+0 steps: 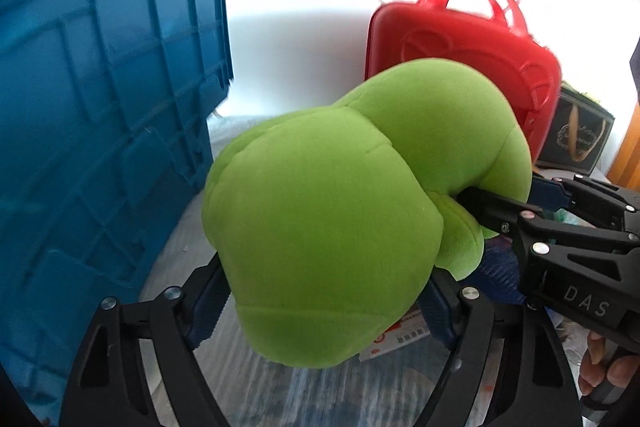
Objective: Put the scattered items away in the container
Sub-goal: 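Grasp the green frog plush with both tools from either side, then lift the frog plush with both tools and carry it over the crate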
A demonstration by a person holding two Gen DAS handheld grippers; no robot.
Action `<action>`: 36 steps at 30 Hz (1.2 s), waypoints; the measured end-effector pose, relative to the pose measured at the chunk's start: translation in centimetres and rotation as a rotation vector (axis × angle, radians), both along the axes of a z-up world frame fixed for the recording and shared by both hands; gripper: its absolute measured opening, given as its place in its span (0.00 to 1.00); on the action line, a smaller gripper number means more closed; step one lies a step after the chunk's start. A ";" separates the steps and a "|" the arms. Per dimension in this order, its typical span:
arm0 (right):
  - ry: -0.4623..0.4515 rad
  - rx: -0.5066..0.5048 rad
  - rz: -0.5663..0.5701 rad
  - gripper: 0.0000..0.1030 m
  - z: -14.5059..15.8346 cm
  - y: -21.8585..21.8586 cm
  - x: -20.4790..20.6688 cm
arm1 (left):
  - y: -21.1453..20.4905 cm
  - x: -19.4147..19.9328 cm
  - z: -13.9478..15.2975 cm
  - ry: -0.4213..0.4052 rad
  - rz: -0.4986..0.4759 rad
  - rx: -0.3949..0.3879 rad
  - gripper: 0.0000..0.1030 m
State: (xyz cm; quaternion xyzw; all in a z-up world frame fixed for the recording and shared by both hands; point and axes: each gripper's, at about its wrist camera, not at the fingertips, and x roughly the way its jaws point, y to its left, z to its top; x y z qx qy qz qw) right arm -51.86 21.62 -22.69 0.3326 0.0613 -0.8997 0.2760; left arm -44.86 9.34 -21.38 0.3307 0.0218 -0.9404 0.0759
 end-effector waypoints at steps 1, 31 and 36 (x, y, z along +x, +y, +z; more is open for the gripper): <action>0.011 -0.006 0.000 0.42 0.7 0.3 0.6 | 0.2 0.8 0.7 0.017 -0.002 -0.002 0.79; 0.318 -0.147 0.208 0.41 25.4 -10.3 24.0 | -9.2 25.6 24.5 0.354 0.205 -0.114 0.79; 0.310 -0.144 0.240 0.41 26.3 -19.0 26.9 | -17.3 29.2 25.8 0.337 0.218 -0.129 0.79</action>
